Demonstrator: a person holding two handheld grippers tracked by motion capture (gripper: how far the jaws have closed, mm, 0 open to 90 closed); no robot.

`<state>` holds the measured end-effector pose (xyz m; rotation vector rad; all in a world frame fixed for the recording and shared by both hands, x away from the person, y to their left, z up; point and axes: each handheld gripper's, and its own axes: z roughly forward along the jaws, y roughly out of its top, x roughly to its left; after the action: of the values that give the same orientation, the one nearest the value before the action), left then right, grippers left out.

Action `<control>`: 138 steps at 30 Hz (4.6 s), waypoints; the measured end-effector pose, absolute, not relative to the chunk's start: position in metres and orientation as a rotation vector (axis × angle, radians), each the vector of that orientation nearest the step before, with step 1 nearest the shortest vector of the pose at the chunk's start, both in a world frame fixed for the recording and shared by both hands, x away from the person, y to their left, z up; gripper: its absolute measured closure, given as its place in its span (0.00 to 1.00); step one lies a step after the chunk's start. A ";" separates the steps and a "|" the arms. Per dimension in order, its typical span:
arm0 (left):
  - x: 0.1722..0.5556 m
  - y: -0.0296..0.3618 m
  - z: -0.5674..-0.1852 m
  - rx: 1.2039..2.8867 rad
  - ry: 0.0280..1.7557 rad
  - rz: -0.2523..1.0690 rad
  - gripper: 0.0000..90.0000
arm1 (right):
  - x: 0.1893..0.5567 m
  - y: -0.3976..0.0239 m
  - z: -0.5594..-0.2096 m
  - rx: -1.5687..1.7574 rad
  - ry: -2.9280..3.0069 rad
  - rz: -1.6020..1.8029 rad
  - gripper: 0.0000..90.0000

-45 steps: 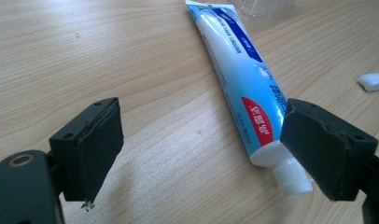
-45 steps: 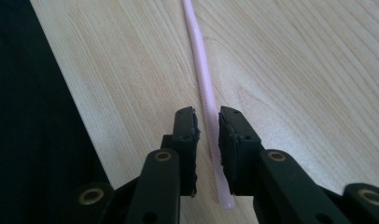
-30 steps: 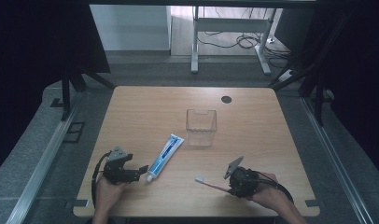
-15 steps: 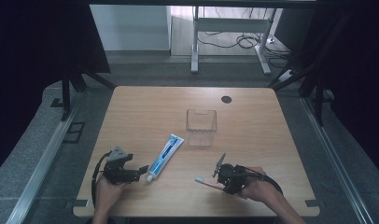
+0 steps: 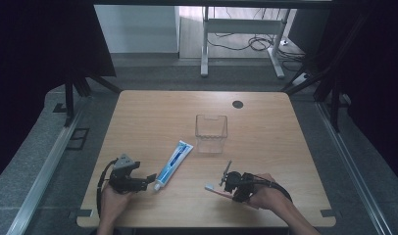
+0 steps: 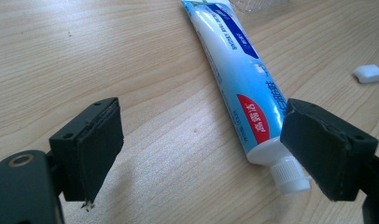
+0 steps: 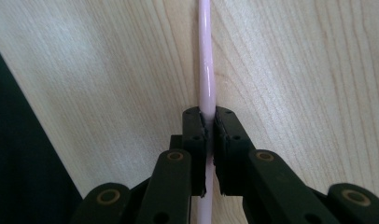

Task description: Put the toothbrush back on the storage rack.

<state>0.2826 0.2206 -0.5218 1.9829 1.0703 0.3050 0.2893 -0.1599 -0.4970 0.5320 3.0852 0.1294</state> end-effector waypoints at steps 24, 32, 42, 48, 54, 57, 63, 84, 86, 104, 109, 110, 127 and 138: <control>0.283 0.218 -0.524 1.995 1.056 0.293 0.15 | 0.300 -0.192 -0.461 0.726 3.016 0.485 0.94; 0.284 0.218 -0.524 1.996 1.056 0.294 0.15 | 0.303 -0.199 -0.448 0.780 2.951 0.568 0.94; 0.283 0.217 -0.524 1.994 1.062 0.293 0.15 | 0.310 -0.203 -0.436 0.815 2.896 0.632 0.94; 0.283 0.217 -0.524 1.996 1.060 0.296 0.15 | 0.314 -0.203 -0.432 0.837 2.864 0.659 0.94; 0.284 0.217 -0.524 1.998 1.054 0.298 0.15 | 0.318 -0.203 -0.428 0.864 2.835 0.711 0.94; 0.284 0.217 -0.524 2.002 1.049 0.295 0.15 | 0.321 -0.204 -0.425 0.876 2.817 0.734 0.94; 0.283 0.216 -0.523 2.004 1.046 0.290 0.15 | 0.326 -0.204 -0.423 0.876 2.792 0.765 0.94; 0.283 0.213 -0.523 1.992 1.028 0.284 0.14 | 0.346 -0.201 -0.411 0.929 2.693 0.906 0.94; 0.283 0.213 -0.523 1.996 1.026 0.286 0.14 | 0.348 -0.200 -0.409 0.929 2.685 0.917 0.94; 0.283 0.213 -0.523 2.001 1.020 0.292 0.14 | 0.369 -0.177 -0.396 0.939 2.625 1.014 0.94; 0.283 0.213 -0.522 2.002 1.020 0.293 0.14 | 0.375 -0.174 -0.393 0.934 2.604 1.042 0.94; 0.283 0.213 -0.522 2.002 1.020 0.293 0.14 | 0.375 -0.173 -0.393 0.947 2.599 1.043 0.94; 0.283 0.214 -0.523 1.994 1.034 0.287 0.14 | 0.392 -0.160 -0.395 0.956 2.550 1.121 0.94; 0.283 0.214 -0.523 1.995 1.033 0.287 0.14 | 0.403 -0.153 -0.395 0.977 2.494 1.173 0.94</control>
<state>0.2828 0.2137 -0.5225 1.9948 1.0334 0.2875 0.4027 -0.1527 -0.3949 0.9771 2.4938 1.1729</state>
